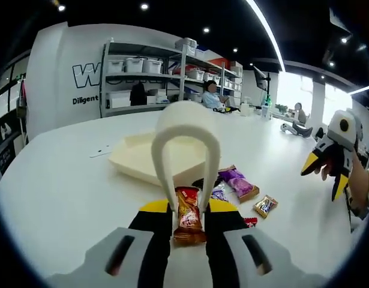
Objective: Place the target food into the container with the food tongs after gripping and lifting it, then release it inside without dropping or visibly crushing the food.
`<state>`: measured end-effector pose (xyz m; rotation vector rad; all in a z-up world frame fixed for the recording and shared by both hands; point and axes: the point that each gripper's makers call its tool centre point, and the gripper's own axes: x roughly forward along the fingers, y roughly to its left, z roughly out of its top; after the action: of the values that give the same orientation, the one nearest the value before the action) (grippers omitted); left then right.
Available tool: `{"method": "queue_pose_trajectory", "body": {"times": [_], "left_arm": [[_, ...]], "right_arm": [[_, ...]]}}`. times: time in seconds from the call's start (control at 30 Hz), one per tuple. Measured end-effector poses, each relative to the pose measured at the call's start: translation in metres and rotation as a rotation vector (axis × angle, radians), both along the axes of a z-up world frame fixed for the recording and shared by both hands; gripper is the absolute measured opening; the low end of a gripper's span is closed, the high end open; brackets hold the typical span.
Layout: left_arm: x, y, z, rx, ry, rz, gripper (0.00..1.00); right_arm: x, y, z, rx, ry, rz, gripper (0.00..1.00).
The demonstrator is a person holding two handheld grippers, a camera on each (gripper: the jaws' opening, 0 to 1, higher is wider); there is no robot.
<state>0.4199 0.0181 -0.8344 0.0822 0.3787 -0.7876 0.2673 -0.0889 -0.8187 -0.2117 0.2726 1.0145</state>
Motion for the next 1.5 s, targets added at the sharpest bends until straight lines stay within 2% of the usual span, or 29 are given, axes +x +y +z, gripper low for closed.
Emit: {"method": "queue_pose_trajectory", "body": {"times": [0.57, 0.7, 1.13, 1.3, 1.5], "left_arm": [[-0.012, 0.003, 0.012, -0.011, -0.005, -0.094, 0.19], [-0.015, 0.001, 0.017, -0.037, 0.01, -0.127, 0.19], [-0.024, -0.008, 0.038, -0.058, -0.003, -0.231, 0.19], [-0.027, -0.01, 0.044, -0.041, -0.008, -0.271, 0.19], [-0.034, -0.014, 0.052, -0.037, -0.007, -0.315, 0.19]], "right_arm": [[-0.002, -0.003, -0.001, 0.0, 0.002, -0.007, 0.39], [-0.002, -0.002, -0.001, 0.0, 0.002, -0.005, 0.39], [-0.001, -0.006, 0.002, 0.002, -0.002, -0.012, 0.4], [0.002, -0.008, 0.004, -0.001, -0.006, -0.033, 0.41], [0.011, -0.013, 0.007, -0.003, 0.005, -0.076, 0.48]]}}
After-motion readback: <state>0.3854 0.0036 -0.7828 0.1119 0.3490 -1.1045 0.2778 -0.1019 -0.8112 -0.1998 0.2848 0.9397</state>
